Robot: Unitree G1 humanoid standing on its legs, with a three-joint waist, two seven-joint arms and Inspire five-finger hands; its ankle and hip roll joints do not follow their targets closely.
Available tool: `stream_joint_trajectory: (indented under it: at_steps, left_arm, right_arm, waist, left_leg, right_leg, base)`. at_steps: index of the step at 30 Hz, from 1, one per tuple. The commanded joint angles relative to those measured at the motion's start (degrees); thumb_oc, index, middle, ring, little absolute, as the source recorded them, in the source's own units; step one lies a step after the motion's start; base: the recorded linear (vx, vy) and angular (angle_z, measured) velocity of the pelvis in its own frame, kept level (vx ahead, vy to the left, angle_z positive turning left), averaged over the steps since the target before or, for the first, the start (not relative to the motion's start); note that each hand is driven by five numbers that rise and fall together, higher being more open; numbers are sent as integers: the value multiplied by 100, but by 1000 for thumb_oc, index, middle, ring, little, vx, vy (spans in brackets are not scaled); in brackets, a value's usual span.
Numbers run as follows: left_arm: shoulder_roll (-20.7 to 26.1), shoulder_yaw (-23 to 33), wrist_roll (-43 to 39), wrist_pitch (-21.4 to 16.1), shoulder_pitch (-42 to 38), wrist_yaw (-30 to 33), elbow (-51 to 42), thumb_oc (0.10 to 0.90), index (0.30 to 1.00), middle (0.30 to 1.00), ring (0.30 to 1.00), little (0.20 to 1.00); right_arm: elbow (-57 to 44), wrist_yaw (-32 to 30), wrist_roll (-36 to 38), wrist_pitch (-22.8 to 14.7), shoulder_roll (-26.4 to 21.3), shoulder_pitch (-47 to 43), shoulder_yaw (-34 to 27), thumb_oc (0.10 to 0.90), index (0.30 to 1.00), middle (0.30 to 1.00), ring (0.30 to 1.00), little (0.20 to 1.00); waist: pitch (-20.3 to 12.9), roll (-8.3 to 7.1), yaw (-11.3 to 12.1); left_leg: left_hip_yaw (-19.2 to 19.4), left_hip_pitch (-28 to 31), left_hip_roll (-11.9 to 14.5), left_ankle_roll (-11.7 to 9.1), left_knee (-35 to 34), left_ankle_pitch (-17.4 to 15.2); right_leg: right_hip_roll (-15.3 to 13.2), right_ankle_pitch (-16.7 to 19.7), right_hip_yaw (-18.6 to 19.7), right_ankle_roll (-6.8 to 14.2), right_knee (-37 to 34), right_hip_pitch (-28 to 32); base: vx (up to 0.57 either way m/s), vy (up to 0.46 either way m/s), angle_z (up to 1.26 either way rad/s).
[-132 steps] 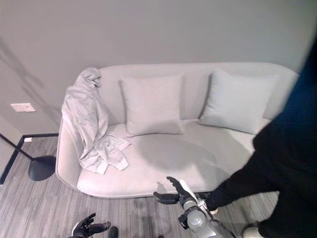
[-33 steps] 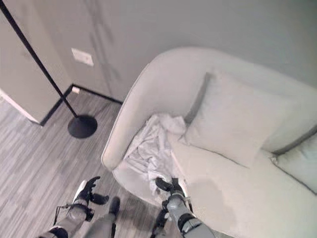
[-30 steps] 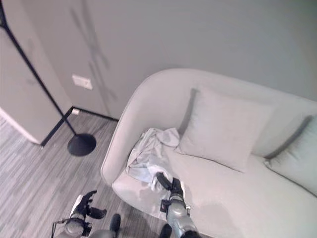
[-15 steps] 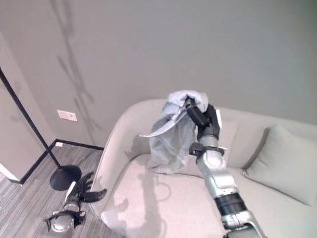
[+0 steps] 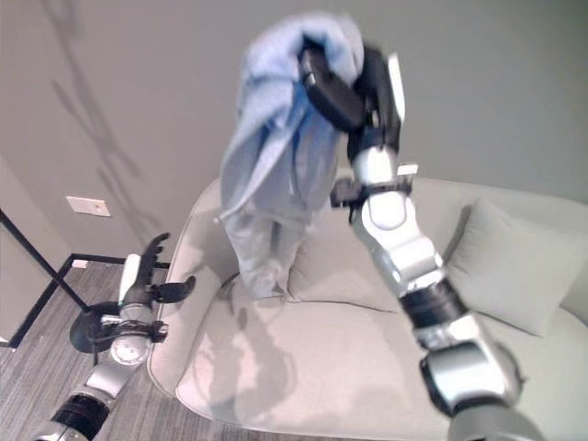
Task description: Hang the clothes on the sofa on the clothes rack.
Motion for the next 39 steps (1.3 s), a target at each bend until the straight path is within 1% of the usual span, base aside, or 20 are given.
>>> stream_joint_trajectory:
  at_steps: [1, 3, 8, 10, 12, 14, 15, 16, 20, 22, 23, 26, 29, 30, 33, 35, 36, 37, 38, 39]
  left_arm:
    - [27, -84, 200, -588, -612, 164, -59, 800, 900, 900, 900, 900]
    - [-48, -332, 216, -577, -795, 144, 22, 800, 900, 900, 900, 900]
    - [-399, -875, 723, -243, -1796, 798, 1115, 800, 900, 900, 900, 900]
    - [-710, -1052, 846, 91, -2464, 1262, 2288, 800, 900, 900, 900, 900]
    - [-915, -1144, 803, 202, -2795, 1460, 2893, 800, 900, 900, 900, 900]
    - [-1219, -1106, 354, 178, -3121, 1597, 3530, 800, 900, 900, 900, 900]
    - [-1311, -1139, 235, 167, -3188, 1598, 3644, 584, 575, 575, 575, 575]
    - [-1360, -1127, 149, 172, -3178, 1596, 3699, 400, 300, 300, 300, 300]
    - [-1473, -893, -439, 95, -3153, 1664, 3717, 400, 300, 300, 300, 300]
    - [-1447, -758, -685, 1, -3088, 1747, 3397, 400, 300, 300, 300, 300]
    - [-1421, -681, -832, -62, -2899, 1738, 2895, 400, 300, 300, 300, 300]
    - [-1335, -574, -931, -60, -2589, 1675, 2257, 400, 300, 300, 300, 300]
    - [-756, 305, -831, -113, -1521, 1643, 55, 400, 300, 300, 300, 300]
    - [-645, 476, -713, -88, -1341, 1637, -222, 400, 300, 300, 300, 300]
    - [-25, 1564, 157, -36, -432, 1561, -1780, 400, 300, 300, 300, 300]
    - [214, 2082, 442, -83, -30, 1507, -2318, 400, 300, 300, 300, 300]
    - [461, 2408, 572, -86, 41, 1615, -2456, 400, 300, 300, 300, 300]
    - [640, 2617, 641, -110, 97, 1710, -2484, 400, 300, 300, 300, 300]
    - [953, 3005, 838, -119, 194, 1881, -2587, 400, 300, 300, 300, 300]
    - [1056, 3153, 871, -123, 258, 1956, -2612, 400, 300, 300, 300, 300]
  right_arm:
    - [-46, -324, 61, -744, -103, -884, -260, 400, 300, 300, 300, 300]
    - [-37, -360, 156, -793, -131, -1171, -148, 400, 300, 300, 300, 300]
    - [-563, -202, 896, -1174, 17, -1493, 216, 400, 300, 300, 300, 300]
    - [-1284, 64, 1428, -1446, 28, -1407, 478, 400, 300, 300, 300, 300]
    - [-1652, 275, 1776, -1677, -81, -1284, 575, 400, 300, 300, 300, 300]
    - [-2148, 388, 1985, -1863, -245, -1021, 627, 400, 300, 300, 300, 300]
    - [-2221, 398, 2037, -1870, -284, -974, 669, 400, 300, 300, 300, 300]
    - [-2245, 388, 2060, -1876, -314, -970, 705, 400, 300, 300, 300, 300]
    - [-2426, 333, 2052, -1870, -482, -852, 778, 400, 300, 300, 300, 300]
    - [-2441, 256, 1973, -1848, -562, -712, 678, 400, 300, 300, 300, 300]
    - [-2406, 178, 1907, -1845, -637, -595, 534, 400, 300, 300, 300, 300]
    - [-2398, 80, 1815, -1783, -687, -452, 381, 400, 300, 300, 300, 300]
    - [-2351, -18, 1528, -1599, -940, 274, -351, 400, 300, 300, 300, 300]
    - [-2347, -11, 1503, -1569, -976, 481, -533, 400, 300, 300, 300, 300]
    - [-2398, 236, 1425, -1413, -1192, 1693, -1482, 400, 300, 300, 300, 300]
    - [-2477, 447, 1396, -1355, -1224, 2322, -1966, 400, 300, 300, 300, 300]
    - [-2484, 561, 1419, -1335, -1200, 2526, -2116, 400, 300, 300, 300, 300]
    - [-2472, 598, 1399, -1349, -1180, 2568, -2171, 400, 300, 300, 300, 300]
    - [-2478, 765, 1373, -1360, -1267, 2745, -2307, 400, 300, 300, 300, 300]
    - [-2501, 839, 1357, -1364, -1287, 2859, -2359, 400, 300, 300, 300, 300]
  waist:
    - [-624, 16, 169]
    - [-644, 3, 139]
    - [-711, -53, -36]
    - [-761, -46, -222]
    - [-771, -25, -337]
    - [-745, 25, -500]
    - [-746, 41, -558]
    - [-743, 47, -576]
    - [-728, 87, -608]
    - [-711, 109, -591]
    - [-691, 128, -537]
    - [-694, 125, -468]
    - [-668, 67, -226]
    - [-666, 48, -200]
    - [-626, -97, -63]
    - [-590, -182, -10]
    - [-435, -216, 28]
    - [-319, -205, 73]
    - [-155, -113, 125]
    - [-97, -98, 137]
  left_leg:
    - [-360, -149, 72, -26, 96, -646]
    - [-355, -148, 71, -26, 93, -650]
    - [-280, -110, 85, -35, 73, -679]
    - [-203, -51, 105, -48, 55, -695]
    - [-146, -17, 117, -57, 46, -702]
    - [-57, 31, 150, -65, 37, -704]
    - [-24, 65, 161, -65, 31, -711]
    - [5, 85, 167, -68, 29, -717]
    - [59, 117, 194, -77, 24, -719]
    - [49, 119, 205, -81, 27, -716]
    - [35, 106, 212, -78, 27, -712]
    - [4, 86, 210, -72, 26, -706]
    - [-132, -60, 154, -28, 32, -642]
    - [-147, -82, 136, -18, 32, -644]
    - [-237, -264, -85, 68, 35, -644]
    - [-247, -328, -191, 103, 34, -702]
    - [-191, -392, -213, 128, 38, -667]
    - [-125, -425, -187, 144, 38, -628]
    - [-30, -482, -94, 182, 49, -571]
    - [1, -512, -88, 201, 57, -511]
  right_leg:
    - [-290, -833, 29, 201, 875, 182]
    - [-275, -828, 56, 198, 880, 160]
    - [-271, -796, 158, 206, 902, 116]
    - [-266, -773, 261, 216, 913, 72]
    - [-253, -772, 328, 226, 925, 38]
    - [-230, -802, 438, 243, 964, -30]
    - [-219, -811, 492, 246, 967, -41]
    - [-210, -817, 510, 246, 970, -40]
    - [-177, -838, 534, 233, 965, -45]
    - [-162, -834, 521, 233, 944, -31]
    - [-162, -829, 484, 231, 918, -17]
    - [-161, -823, 442, 229, 877, 12]
    - [-186, -733, 297, 246, 809, 34]
    - [-201, -710, 283, 257, 799, 39]
    - [-383, -412, 206, 401, 768, -32]
    - [-488, -317, 182, 469, 752, -81]
    - [-547, -103, 154, 499, 872, -268]
    - [-569, -53, 67, 471, 1036, -405]
    - [-363, -474, -108, 275, 1565, -526]
    - [-158, -763, -106, 172, 1843, -572]
  base:
    - [-5, 6, -17]
    - [1, 6, -6]
    - [4, 1, -1]
    - [37, 0, -6]
    - [35, -8, -38]
    - [45, -43, -32]
    - [51, -48, -13]
    - [33, -24, -19]
    - [21, -22, -22]
    - [5, -6, -2]
    - [0, 0, 0]
    - [-3, 2, 2]
    - [-44, 48, 14]
    - [-72, 97, 40]
    - [-92, 151, 38]
    - [-117, 132, 25]
    - [-202, 76, 8]
    - [-331, 145, -8]
    - [-276, 158, -28]
    - [-263, 188, -34]
